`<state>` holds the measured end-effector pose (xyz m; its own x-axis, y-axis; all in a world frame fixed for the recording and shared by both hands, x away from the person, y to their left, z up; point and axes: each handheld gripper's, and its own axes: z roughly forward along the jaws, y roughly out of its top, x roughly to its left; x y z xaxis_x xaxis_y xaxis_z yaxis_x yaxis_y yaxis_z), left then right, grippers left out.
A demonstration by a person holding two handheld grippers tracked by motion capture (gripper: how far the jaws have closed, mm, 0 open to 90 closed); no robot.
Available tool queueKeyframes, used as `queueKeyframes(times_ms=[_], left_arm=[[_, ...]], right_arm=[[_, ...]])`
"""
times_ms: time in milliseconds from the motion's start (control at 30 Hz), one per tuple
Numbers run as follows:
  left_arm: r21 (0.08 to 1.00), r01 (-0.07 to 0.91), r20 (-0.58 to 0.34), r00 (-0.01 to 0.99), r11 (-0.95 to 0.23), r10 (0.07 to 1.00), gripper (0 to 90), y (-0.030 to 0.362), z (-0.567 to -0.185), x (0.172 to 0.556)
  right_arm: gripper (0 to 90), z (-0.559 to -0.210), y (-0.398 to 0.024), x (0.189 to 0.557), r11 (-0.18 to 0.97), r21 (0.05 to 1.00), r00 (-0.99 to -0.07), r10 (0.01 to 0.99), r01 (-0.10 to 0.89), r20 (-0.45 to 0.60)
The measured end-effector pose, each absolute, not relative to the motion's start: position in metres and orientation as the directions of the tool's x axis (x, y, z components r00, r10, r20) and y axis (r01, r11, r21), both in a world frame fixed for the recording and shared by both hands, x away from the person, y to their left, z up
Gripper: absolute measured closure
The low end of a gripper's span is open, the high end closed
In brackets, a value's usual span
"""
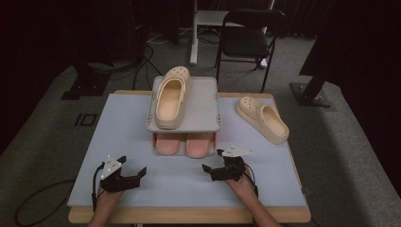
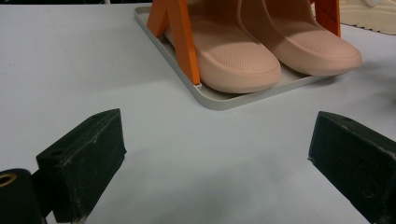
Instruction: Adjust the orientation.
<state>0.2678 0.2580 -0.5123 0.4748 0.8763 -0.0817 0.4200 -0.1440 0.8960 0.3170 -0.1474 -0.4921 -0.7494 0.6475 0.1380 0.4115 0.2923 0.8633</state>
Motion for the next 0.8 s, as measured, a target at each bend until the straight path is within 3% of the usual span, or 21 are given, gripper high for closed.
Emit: queueKeyframes(times_ms=[300, 800], left_arm=[[0.895, 0.423, -0.083, 0.475, -0.144, 0.876, 3.6, 0.258, -0.513, 0.268], [0.896, 0.420, -0.080, 0.478, -0.148, 0.875, 3.6, 0.258, -0.513, 0.268]], right_arm=[[10.8, -0.480, -0.189, 0.320, 0.220, 0.889, -0.710, 0.689, 0.402, 0.150], [10.9, -0.477, -0.258, 0.345, 0.162, 0.887, -0.560, 0.819, 0.431, 0.123]])
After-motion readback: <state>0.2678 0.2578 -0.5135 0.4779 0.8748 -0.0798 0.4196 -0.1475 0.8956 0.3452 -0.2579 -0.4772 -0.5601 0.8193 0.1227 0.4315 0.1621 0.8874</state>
